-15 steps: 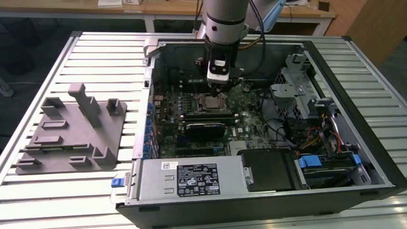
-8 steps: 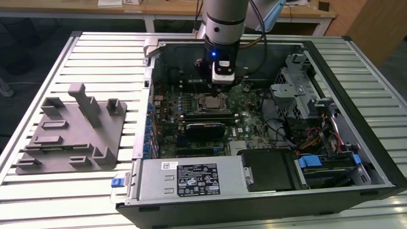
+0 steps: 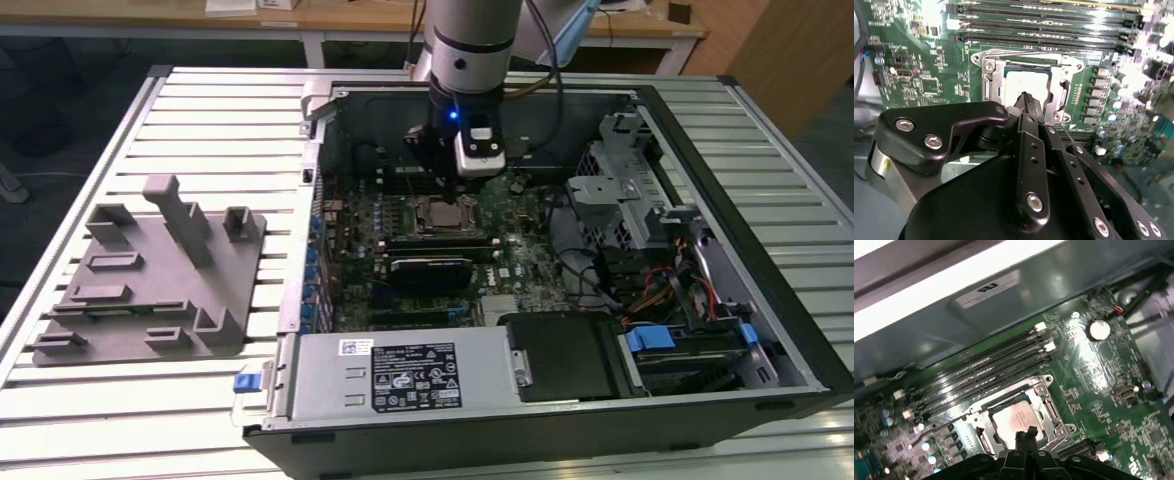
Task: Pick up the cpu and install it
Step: 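Close the cpu cover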
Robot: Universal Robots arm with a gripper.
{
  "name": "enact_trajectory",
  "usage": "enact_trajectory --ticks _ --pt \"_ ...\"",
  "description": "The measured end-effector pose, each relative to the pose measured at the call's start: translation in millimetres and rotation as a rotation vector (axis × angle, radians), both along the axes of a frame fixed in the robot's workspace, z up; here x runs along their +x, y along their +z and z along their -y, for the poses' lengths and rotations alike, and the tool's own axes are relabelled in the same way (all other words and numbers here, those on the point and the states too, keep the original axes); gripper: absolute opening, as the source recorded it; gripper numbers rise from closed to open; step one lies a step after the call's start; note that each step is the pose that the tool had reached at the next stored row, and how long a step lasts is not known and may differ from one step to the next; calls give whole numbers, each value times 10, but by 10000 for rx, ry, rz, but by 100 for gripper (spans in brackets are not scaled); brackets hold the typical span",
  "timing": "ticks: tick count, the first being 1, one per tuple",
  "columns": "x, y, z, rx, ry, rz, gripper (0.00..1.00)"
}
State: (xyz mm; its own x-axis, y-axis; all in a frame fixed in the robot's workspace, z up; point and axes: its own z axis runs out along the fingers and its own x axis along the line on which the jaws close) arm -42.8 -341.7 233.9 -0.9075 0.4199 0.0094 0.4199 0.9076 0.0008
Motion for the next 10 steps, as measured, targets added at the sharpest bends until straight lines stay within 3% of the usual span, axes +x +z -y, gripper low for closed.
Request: enact_trajectory --ticks 10 --pt "0 -6 0 0 1820 0 11"
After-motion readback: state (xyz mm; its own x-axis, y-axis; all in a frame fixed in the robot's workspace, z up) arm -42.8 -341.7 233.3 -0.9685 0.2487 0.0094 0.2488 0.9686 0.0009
